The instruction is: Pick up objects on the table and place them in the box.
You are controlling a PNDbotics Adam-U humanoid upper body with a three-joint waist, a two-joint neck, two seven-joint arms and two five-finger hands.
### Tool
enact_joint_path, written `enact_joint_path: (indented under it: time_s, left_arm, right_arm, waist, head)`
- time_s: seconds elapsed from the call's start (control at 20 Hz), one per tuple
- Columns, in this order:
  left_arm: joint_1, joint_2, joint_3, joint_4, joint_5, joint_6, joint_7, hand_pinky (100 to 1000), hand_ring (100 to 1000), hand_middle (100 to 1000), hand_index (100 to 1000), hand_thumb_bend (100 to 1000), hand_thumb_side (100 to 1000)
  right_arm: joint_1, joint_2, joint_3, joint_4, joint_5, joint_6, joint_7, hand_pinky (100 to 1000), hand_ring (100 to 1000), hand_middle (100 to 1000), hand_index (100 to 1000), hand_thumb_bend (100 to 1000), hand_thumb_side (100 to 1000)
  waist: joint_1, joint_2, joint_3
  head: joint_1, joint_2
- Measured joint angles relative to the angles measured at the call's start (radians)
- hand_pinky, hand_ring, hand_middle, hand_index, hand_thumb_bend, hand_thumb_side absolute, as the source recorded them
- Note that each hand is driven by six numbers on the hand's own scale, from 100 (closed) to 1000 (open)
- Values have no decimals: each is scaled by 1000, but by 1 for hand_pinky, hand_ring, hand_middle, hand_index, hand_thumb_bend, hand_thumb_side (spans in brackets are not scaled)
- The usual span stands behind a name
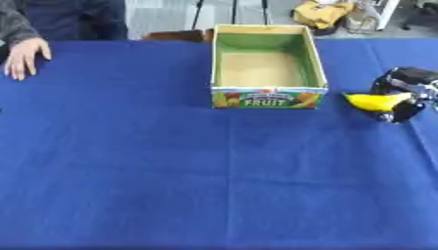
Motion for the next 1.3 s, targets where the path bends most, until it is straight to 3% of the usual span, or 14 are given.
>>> enact_joint_path:
  time_s: [1.3]
  left_arm:
    - [0, 0, 0, 0, 0, 0, 0, 610, 697, 659, 740, 527, 773]
  right_arm:
    - [5, -8, -1, -33, -10, 3, -13, 745, 731, 528, 646, 209, 100]
  waist:
    - [-9, -8, -8]
  head:
    - [0, 0]
